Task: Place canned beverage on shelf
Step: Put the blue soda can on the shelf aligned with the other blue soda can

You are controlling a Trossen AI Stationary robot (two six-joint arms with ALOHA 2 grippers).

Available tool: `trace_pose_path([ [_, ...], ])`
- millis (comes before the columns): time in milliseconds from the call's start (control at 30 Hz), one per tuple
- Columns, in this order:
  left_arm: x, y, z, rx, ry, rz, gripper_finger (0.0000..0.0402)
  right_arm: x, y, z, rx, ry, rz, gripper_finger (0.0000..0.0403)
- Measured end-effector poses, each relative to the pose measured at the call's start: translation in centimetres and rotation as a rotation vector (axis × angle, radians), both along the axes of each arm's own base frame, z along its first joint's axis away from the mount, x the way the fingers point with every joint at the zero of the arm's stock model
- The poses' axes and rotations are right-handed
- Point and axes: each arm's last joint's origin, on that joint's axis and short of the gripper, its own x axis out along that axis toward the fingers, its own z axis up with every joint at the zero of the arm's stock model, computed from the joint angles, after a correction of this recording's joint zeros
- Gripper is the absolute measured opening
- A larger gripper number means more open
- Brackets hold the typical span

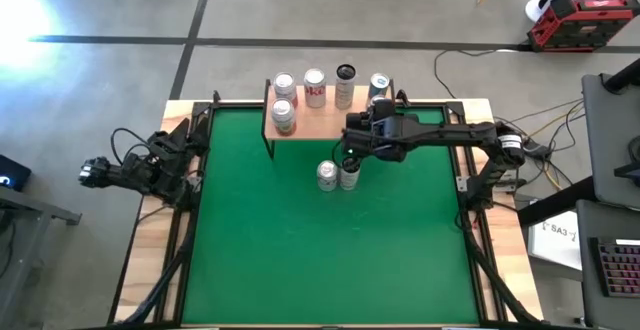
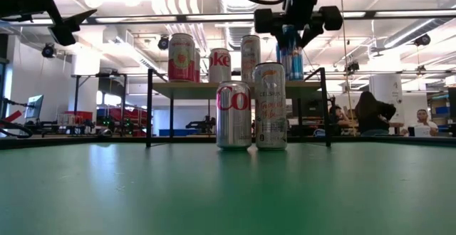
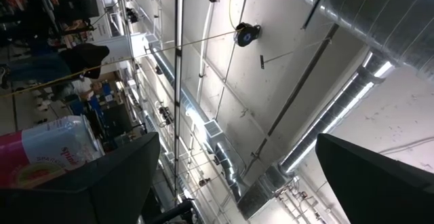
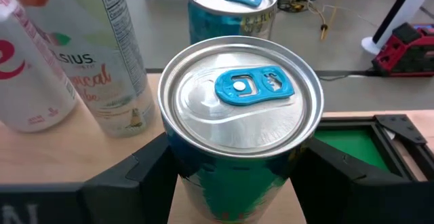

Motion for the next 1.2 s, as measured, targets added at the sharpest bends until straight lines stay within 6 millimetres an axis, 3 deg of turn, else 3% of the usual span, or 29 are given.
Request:
trace_pose_path([
  [700, 0.01, 0.0, -0.01, 0.0, 0.002, 0.0, 0.038, 0.02, -0.53, -0.02, 0.006, -0.012, -0.011, 0.023],
  [1200, 0.01, 0.0, -0.01, 0.0, 0.002, 0.0, 0.038, 0.13, 0.0, -0.03, 0.004, -0.016, 0.001, 0.0333],
])
